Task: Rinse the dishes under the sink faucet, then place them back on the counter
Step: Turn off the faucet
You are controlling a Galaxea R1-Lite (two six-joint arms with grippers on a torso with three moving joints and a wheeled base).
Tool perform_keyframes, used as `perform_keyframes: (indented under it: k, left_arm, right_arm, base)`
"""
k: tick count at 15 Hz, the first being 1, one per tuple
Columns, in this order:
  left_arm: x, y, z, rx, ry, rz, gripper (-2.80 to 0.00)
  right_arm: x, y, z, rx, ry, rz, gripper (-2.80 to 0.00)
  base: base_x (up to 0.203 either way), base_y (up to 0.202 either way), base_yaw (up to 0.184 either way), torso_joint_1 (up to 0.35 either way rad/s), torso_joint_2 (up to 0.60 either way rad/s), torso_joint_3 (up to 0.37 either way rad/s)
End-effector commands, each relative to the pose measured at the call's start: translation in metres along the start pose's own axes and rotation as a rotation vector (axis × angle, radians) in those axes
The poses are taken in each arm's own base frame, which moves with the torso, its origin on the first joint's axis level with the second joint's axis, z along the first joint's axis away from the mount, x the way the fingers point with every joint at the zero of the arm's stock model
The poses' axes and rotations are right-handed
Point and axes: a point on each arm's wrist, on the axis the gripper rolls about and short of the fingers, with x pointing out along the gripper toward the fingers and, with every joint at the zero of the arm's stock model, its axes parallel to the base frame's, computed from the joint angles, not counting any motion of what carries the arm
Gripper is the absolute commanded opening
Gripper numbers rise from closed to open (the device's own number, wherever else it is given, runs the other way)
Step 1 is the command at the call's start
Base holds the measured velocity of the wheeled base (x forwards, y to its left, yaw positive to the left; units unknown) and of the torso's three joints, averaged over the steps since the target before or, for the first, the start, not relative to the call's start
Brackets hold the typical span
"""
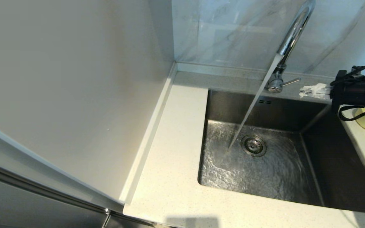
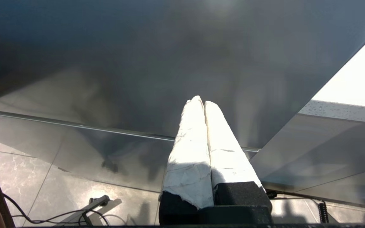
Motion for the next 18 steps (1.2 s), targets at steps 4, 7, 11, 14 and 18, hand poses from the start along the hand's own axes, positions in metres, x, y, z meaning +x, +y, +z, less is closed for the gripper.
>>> perform_keyframes:
  k: [4,7,11,14,18]
  left_arm:
    - [0.0,0.0,0.0,0.0,0.0,0.0,-2.8]
    - [0.0,0.0,0.0,0.0,0.0,0.0,-2.8]
    - [0.0,0.0,0.0,0.0,0.0,0.0,-2.8]
    - [0.0,0.0,0.0,0.0,0.0,0.0,-2.8]
    - [0.0,0.0,0.0,0.0,0.0,0.0,-2.8]
  right_arm:
    - [0.016,-0.029,0.013,0.023,0.014,-0.004,-2.8]
    - [0.02,-0.032,0.016,0.018,0.026,0.006,-2.8]
    - [0.027,-0.026,0.017,-0.004,0.051,0.031,-2.8]
    - [0.035,-0.02,0.018,-0.044,0.05,0.071,-2.8]
    - [0.04,-0.013,0.029,-0.048,0.014,0.151,-2.8]
  base:
    - [0.0,0.0,0.0,0.0,0.0,0.0]
    - [0.0,0.0,0.0,0.0,0.0,0.0]
    - [0.0,0.0,0.0,0.0,0.0,0.0]
    - [0.0,0.0,0.0,0.0,0.0,0.0]
    - [0.0,0.0,0.0,0.0,0.0,0.0]
